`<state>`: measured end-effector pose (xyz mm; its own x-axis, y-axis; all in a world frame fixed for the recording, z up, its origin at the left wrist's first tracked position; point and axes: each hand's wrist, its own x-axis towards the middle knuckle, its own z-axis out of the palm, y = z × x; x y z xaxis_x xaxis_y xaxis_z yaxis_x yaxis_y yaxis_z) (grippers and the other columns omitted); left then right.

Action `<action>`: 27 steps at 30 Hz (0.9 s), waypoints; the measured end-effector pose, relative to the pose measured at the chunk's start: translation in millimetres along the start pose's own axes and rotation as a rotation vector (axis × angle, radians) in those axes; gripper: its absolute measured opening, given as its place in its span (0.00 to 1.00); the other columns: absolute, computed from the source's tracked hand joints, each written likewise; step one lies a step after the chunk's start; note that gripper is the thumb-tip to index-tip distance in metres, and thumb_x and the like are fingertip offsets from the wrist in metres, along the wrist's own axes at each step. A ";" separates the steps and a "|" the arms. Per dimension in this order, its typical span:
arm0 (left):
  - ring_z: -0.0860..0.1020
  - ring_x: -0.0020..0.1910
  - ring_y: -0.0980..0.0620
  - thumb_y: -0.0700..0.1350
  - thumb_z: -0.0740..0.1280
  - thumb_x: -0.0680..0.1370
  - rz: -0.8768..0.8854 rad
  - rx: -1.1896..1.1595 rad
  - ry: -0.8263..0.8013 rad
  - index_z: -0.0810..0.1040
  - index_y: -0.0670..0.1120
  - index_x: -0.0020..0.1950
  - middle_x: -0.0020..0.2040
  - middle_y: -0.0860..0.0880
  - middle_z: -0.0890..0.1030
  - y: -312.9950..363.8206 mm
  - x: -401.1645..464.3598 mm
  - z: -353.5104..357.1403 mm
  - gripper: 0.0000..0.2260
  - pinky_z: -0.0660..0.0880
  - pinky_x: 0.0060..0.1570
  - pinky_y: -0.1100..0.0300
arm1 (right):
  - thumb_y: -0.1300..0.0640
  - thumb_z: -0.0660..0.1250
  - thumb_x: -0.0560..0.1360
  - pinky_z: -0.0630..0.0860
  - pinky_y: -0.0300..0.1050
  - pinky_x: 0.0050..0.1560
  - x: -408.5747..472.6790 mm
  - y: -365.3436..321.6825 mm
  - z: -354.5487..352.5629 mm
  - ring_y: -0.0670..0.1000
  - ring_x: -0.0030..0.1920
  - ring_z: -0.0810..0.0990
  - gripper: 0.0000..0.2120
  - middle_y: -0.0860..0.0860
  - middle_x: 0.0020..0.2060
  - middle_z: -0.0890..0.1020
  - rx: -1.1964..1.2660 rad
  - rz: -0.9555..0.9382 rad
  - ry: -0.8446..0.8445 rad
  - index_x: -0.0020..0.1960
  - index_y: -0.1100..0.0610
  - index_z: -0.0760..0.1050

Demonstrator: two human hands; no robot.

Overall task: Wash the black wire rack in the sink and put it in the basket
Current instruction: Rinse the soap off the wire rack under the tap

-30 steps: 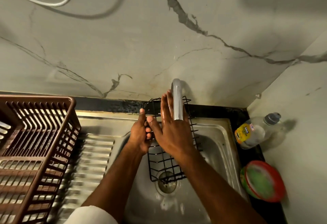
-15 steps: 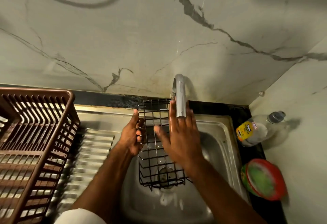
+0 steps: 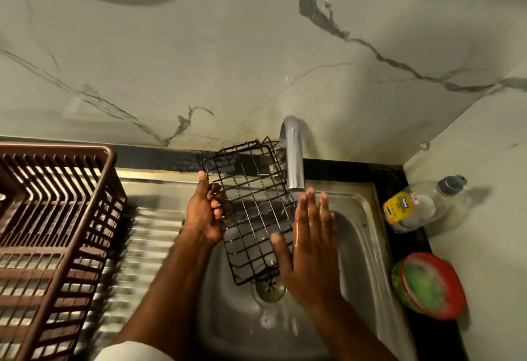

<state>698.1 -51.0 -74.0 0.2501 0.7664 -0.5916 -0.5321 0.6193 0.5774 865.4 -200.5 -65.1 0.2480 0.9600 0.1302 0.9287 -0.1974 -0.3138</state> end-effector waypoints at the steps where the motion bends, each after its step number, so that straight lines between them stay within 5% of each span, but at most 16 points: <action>1: 0.60 0.16 0.60 0.67 0.59 0.81 0.004 -0.024 0.006 0.63 0.51 0.30 0.21 0.55 0.63 -1.5 -0.4 4.6 0.27 0.55 0.15 0.71 | 0.34 0.45 0.81 0.50 0.62 0.79 7.7 -3.8 -4.5 0.57 0.82 0.40 0.39 0.55 0.82 0.44 -0.026 0.066 0.023 0.83 0.58 0.45; 4: 0.60 0.16 0.60 0.67 0.59 0.81 0.025 -0.054 0.018 0.63 0.51 0.30 0.21 0.55 0.62 -1.0 1.7 17.0 0.26 0.55 0.15 0.71 | 0.30 0.44 0.80 0.45 0.61 0.80 19.5 -28.0 -15.4 0.58 0.81 0.37 0.43 0.58 0.82 0.43 -0.060 0.117 0.010 0.82 0.60 0.45; 10: 0.60 0.15 0.59 0.66 0.59 0.82 0.018 -0.099 -0.004 0.64 0.50 0.28 0.21 0.55 0.64 -4.2 0.6 16.3 0.27 0.56 0.15 0.71 | 0.29 0.44 0.80 0.45 0.61 0.79 -0.3 -83.8 -10.0 0.58 0.81 0.40 0.42 0.58 0.82 0.44 -0.040 -0.071 -0.052 0.82 0.59 0.46; 16: 0.60 0.17 0.59 0.67 0.59 0.80 0.036 -0.051 0.027 0.62 0.51 0.31 0.22 0.54 0.63 -4.1 -8.7 12.4 0.26 0.56 0.16 0.70 | 0.27 0.38 0.77 0.49 0.61 0.80 62.8 -21.0 -22.3 0.59 0.80 0.37 0.47 0.60 0.80 0.38 -0.038 0.307 -0.063 0.81 0.60 0.37; 27: 0.61 0.15 0.58 0.66 0.58 0.81 -0.008 -0.045 0.018 0.66 0.50 0.27 0.20 0.53 0.65 -28.0 -14.7 11.3 0.28 0.59 0.16 0.69 | 0.27 0.46 0.79 0.48 0.59 0.78 -17.0 -87.4 -3.5 0.59 0.81 0.40 0.47 0.60 0.81 0.43 0.017 0.021 -0.045 0.82 0.62 0.46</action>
<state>718.5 -77.7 -75.1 0.2398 0.7579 -0.6067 -0.5662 0.6168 0.5468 780.9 -200.3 -36.6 0.2541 0.9638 0.0810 0.9186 -0.2142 -0.3321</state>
